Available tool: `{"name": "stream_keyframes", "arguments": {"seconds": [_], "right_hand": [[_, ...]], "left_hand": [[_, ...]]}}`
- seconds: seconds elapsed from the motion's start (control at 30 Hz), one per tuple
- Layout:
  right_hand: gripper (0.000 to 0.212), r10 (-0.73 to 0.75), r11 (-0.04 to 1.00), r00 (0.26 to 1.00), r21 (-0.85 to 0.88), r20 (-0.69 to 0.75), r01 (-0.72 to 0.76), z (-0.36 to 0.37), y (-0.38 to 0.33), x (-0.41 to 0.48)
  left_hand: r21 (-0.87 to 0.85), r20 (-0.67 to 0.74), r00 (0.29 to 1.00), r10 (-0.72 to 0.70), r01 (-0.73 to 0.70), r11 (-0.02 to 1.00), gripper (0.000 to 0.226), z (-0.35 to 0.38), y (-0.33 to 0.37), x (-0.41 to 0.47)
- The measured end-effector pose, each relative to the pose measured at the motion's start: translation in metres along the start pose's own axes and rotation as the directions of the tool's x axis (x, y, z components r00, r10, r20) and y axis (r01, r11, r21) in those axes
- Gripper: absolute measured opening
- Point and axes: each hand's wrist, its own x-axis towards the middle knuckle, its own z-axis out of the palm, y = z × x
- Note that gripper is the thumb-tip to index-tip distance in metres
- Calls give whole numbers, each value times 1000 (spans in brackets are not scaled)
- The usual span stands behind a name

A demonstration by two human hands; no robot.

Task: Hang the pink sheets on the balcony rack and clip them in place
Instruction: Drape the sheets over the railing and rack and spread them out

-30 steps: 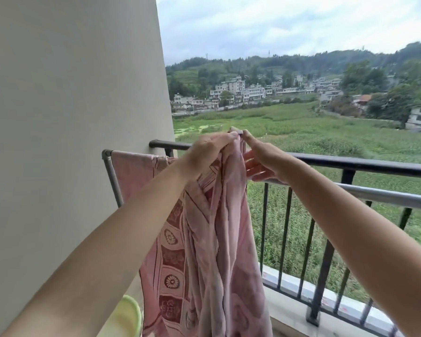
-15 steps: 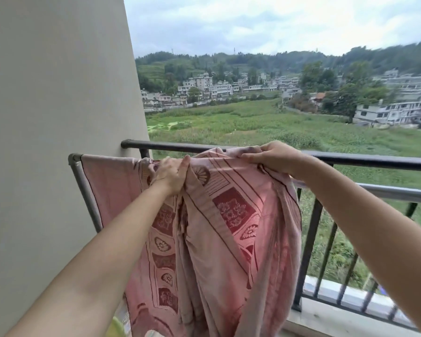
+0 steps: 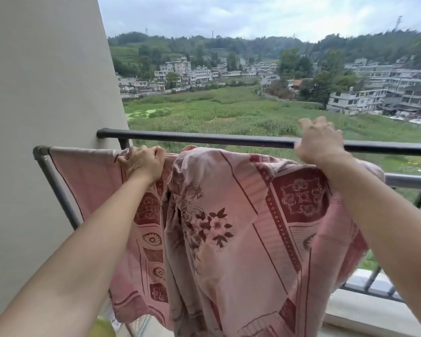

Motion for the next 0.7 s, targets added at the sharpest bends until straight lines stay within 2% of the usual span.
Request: {"name": "stream_keyframes", "arguments": {"seconds": [0.03, 0.07, 0.13, 0.2, 0.27, 0.33, 0.37, 0.4, 0.47, 0.53, 0.6, 0.67, 0.7], "right_hand": [[46, -113, 974, 994, 196, -3, 112, -3, -19, -7], [48, -231, 901, 973, 381, 17, 207, -5, -39, -17], [59, -455, 722, 889, 601, 40, 342, -8, -80, -43], [61, -588, 642, 809, 615, 11, 458, 2, -105, -63], [48, -637, 631, 765, 509, -90, 585, 14, -105, -68], [29, -601, 608, 772, 509, -205, 609, 16, -85, -63], [20, -562, 625, 792, 505, -238, 595, 14, -72, -59], [17, -511, 685, 824, 464, -244, 562, 11, -56, -53], [20, -378, 865, 913, 292, -155, 408, 3, -16, -43], [19, -191, 969, 979, 149, -67, 199, -4, 18, -33], [21, -103, 994, 991, 18, -84, 104, -5, 28, -29], [33, -133, 991, 981, -50, -145, 127, -1, 14, -32], [35, -172, 985, 969, -13, -179, 173, 0, 1, -38]], "left_hand": [[1, 0, 1000, 10, -10, 1000, 45, 2, -1, 0], [7, 7, 1000, 16, -16, 1000, 46, 3, -1, 1], [19, 16, 1000, 13, -13, 1000, 47, 3, -3, 1], [22, 17, 1000, 11, -12, 1000, 47, 2, -4, 0], [19, 17, 1000, 21, -22, 1000, 47, 0, -3, -2], [20, 24, 1000, 18, -19, 1000, 48, 1, -2, -3], [16, 23, 1000, 10, -10, 1000, 48, 2, -2, -2], [10, 19, 1000, -1, 1, 1000, 48, 3, -1, -2], [-2, 9, 1000, -30, 30, 1000, 45, 5, 1, -2], [-15, -2, 999, -44, 44, 999, 43, 8, 3, -3], [-36, -15, 997, -72, 71, 997, 44, 11, 4, -4], [-53, -28, 996, -80, 79, 996, 48, 13, 4, -5], [-78, -28, 997, -67, 65, 995, 52, 14, 3, -7]]}}
